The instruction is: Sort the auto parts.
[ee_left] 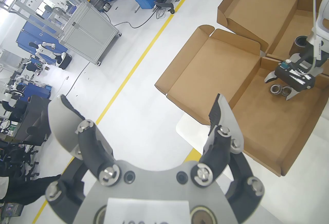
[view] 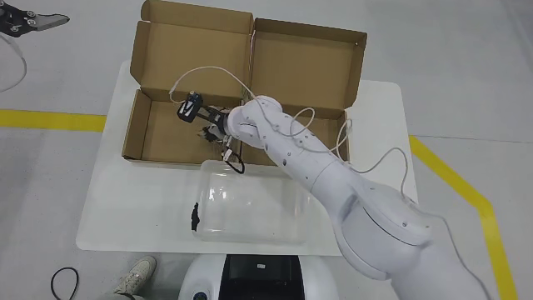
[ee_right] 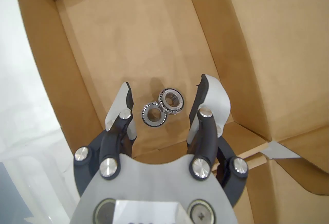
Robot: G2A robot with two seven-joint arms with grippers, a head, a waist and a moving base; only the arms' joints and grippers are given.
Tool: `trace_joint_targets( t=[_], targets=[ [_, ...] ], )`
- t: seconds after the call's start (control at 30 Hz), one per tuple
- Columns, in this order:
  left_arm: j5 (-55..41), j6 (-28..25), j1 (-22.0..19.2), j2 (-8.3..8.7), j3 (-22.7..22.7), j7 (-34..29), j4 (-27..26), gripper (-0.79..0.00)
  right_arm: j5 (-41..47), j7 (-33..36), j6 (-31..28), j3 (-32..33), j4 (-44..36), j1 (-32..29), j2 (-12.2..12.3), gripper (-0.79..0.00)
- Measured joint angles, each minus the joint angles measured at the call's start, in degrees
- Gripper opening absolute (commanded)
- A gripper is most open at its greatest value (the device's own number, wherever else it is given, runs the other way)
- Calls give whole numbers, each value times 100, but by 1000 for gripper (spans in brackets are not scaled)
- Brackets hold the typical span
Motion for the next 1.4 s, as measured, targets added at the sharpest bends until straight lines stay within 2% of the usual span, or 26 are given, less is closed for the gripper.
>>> trace_joint_targets(
  t=[0.23, 0.27, 0.33, 0.37, 0.63, 0.97, 1.17, 1.4],
  targets=[
    [0, 0, 0, 0, 0, 0, 0, 0, -198, -539, -486, 181, -421, -168, 199, -274],
    [0, 0, 0, 0, 0, 0, 0, 0, -237, -631, -562, 234, -514, -224, 264, -225],
    [0, 0, 0, 0, 0, 0, 0, 0, -297, -764, -672, 326, -677, -327, 372, -58],
    [0, 0, 0, 0, 0, 0, 0, 0, -339, -847, -745, 396, -801, -405, 454, 0],
    [0, 0, 0, 0, 0, 0, 0, 0, -887, -1186, -858, 1081, -2020, -1108, 1135, 0],
    [0, 0, 0, 0, 0, 0, 0, 0, -1663, -904, -1222, 2696, -4587, -2873, 2133, 0],
    [0, 0, 0, 0, 0, 0, 0, 0, -1851, -734, -1526, 3448, -5720, -3811, 2454, 0],
    [0, 0, 0, 0, 0, 0, 0, 0, -1915, -889, -1667, 3956, -6201, -4371, 2641, 0]
  ],
)
